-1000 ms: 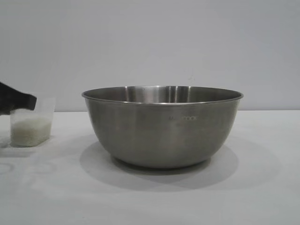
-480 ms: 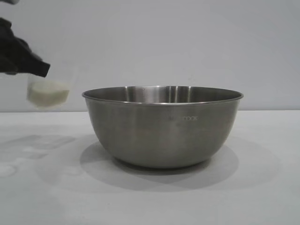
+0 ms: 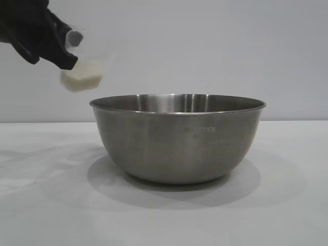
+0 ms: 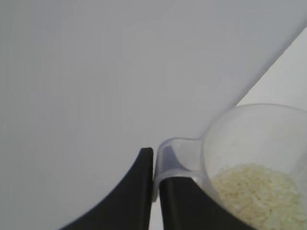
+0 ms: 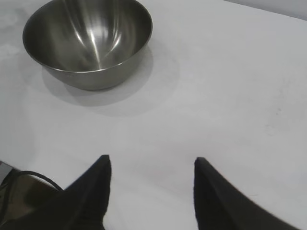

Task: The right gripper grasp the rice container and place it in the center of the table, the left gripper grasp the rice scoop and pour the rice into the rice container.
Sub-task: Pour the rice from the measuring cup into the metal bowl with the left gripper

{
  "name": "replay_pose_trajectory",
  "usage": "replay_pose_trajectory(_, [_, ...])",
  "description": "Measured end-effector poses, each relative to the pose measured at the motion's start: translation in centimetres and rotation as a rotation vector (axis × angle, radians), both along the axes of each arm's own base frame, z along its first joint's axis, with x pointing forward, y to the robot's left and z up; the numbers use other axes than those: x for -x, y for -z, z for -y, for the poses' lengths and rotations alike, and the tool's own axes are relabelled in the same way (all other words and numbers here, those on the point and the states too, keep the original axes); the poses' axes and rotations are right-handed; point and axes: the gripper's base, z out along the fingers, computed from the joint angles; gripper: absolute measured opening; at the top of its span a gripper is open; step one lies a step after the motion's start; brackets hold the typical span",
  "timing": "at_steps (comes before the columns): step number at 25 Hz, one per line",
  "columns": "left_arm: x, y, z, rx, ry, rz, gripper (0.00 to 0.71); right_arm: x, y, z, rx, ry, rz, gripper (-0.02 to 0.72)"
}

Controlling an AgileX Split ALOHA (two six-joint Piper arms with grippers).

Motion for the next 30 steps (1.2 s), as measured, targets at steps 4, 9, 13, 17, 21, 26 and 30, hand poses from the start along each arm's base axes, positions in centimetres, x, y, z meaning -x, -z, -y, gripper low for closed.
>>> replay_pose_trajectory(4, [0.1, -0.4, 1.5, -0.130, 0.085, 0.081, 0.000, 0.0, 0.0, 0.0, 0.000, 0.000, 0.000, 0.333])
replay_pose_trajectory(9, [0.0, -0.3, 2.5, -0.342, 0.195, 0.180, 0.000, 0.0, 0.0, 0.0, 0.000, 0.000, 0.000, 0.333])
replay_pose_trajectory(13, [0.0, -0.4, 2.8, -0.406, 0.230, 0.224, 0.000, 0.0, 0.0, 0.0, 0.000, 0.000, 0.000, 0.333])
replay_pose_trajectory(17, [0.0, -0.6, 3.3, -0.482, 0.292, 0.292, 0.000, 0.0, 0.0, 0.0, 0.000, 0.000, 0.000, 0.333])
replay_pose_trajectory(21, [-0.2, -1.0, 3.8, -0.560, 0.346, 0.364, 0.000, 0.0, 0.0, 0.0, 0.000, 0.000, 0.000, 0.333])
replay_pose_trajectory(26, [-0.3, -1.8, 4.7, -0.628, 0.418, 0.470, 0.000, 0.0, 0.0, 0.0, 0.000, 0.000, 0.000, 0.333])
replay_pose_trajectory(30, [-0.2, -1.9, 4.9, -0.684, 0.460, 0.534, 0.000, 0.0, 0.0, 0.0, 0.000, 0.000, 0.000, 0.333])
